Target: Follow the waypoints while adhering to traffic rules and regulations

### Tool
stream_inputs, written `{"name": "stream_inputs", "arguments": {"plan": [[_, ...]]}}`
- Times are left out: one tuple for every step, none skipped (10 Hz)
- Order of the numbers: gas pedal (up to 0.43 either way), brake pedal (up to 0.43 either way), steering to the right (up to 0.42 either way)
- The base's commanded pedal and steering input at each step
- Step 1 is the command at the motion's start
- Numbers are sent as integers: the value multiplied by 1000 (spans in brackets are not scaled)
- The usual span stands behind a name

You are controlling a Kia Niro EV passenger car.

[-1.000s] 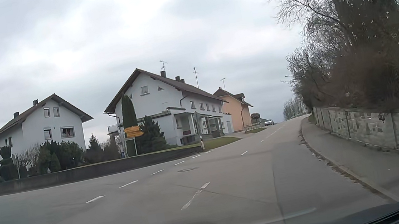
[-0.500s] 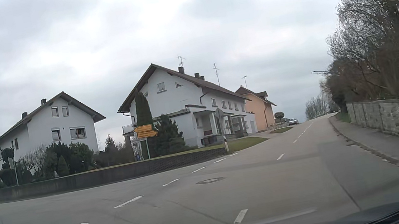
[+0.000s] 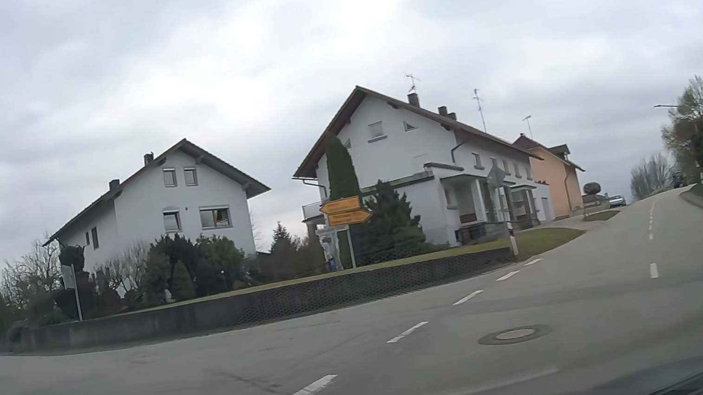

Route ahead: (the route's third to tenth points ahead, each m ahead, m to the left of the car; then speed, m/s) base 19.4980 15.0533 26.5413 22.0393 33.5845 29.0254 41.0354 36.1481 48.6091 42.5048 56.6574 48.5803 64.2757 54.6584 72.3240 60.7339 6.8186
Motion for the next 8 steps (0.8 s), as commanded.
{"name": "stream_inputs", "arguments": {"plan": [[130,0,-278],[130,0,-287],[130,0,-296],[130,0,-304],[130,0,-309],[130,0,-312],[138,0,-312],[150,0,-312]]}}
